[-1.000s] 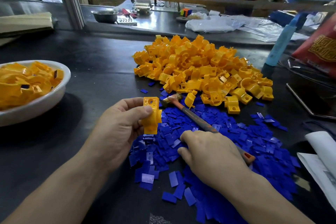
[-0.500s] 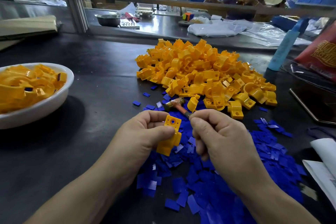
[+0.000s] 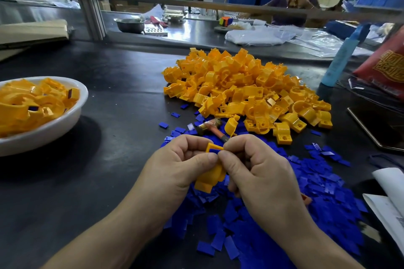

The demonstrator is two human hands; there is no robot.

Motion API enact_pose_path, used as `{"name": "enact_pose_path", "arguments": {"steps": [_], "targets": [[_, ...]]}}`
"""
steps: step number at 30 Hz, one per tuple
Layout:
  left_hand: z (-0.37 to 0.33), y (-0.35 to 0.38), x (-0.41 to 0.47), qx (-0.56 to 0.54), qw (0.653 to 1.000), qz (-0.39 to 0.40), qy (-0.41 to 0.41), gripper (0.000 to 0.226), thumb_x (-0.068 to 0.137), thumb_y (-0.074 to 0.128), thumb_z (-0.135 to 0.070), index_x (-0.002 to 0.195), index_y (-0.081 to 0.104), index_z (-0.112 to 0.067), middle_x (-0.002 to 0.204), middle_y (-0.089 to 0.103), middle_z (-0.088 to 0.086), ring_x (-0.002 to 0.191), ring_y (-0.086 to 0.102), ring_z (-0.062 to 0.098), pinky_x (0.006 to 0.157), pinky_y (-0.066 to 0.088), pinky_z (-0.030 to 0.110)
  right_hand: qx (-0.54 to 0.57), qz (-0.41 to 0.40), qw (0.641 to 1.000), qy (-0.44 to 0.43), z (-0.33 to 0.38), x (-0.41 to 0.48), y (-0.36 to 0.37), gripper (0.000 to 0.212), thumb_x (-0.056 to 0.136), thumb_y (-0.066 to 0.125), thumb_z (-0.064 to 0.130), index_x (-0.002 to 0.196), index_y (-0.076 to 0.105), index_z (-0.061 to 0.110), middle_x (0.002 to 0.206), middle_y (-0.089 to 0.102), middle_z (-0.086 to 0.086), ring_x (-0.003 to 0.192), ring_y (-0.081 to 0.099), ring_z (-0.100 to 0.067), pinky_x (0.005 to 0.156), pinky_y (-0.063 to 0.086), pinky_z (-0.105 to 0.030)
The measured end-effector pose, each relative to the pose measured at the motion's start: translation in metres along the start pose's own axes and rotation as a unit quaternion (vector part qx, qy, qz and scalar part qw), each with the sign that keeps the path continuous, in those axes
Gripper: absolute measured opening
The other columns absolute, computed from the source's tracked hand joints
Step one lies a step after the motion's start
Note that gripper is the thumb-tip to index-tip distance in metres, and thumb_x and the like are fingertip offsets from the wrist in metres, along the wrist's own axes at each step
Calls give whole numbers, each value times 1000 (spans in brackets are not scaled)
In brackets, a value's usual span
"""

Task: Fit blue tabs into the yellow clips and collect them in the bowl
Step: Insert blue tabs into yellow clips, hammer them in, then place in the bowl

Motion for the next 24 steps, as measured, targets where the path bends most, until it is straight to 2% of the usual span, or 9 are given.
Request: {"name": "enact_pose_path", "arguments": {"steps": [4,8,10,14,19,24], "targets": [[2,1,0,0,1000,0,-1,37,66,76,-39,99,72,-25,92,77,8,82,75,24,64,56,30,-51,-9,998,-35,5,0,-1,4,86,56,37,87,59,34,70,58,11,64,61,-8,50,49,-17],[-2,2,-2,0,1000,9,0,26,70,73,-38,94,73,-29,93,76,7,80,74,21,63,57,28,-56,-16,998,-20,0,0,-1,11,84,55,43,93,58,37,78,57,15,75,59,-4,57,49,-14],[-3,2,-2,-14,1000,9,2,25,70,73,-36,93,74,-27,92,76,9,78,74,22,60,56,28,-17,0,1000,18,-8,1,1,21,82,53,51,102,55,44,85,58,16,79,60,-3,62,52,-17],[-4,2,-3,-32,999,10,-5,27,68,79,-36,92,74,-24,92,76,13,83,74,31,64,58,34,97,56,993,47,-7,1,12,18,79,49,50,94,57,56,95,63,18,77,66,-5,62,55,-17],[-3,3,-3,-50,999,11,-9,23,71,76,-33,91,74,-22,94,75,15,86,72,36,66,58,40,143,52,988,38,-1,1,9,18,79,52,44,92,62,51,91,65,17,77,66,-7,58,54,-16],[-4,6,-5,-69,997,22,-18,20,71,75,-29,89,74,-21,93,74,18,86,71,38,65,55,39,143,49,988,39,-2,0,7,19,79,54,43,94,65,42,88,66,10,75,65,-11,56,53,-19]]}}
Point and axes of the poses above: each hand's wrist, its own x-axis towards the middle knuckle, its own y-axis out of the palm, z = x × y, the point moved 10 cm from there along x, towards the middle knuckle
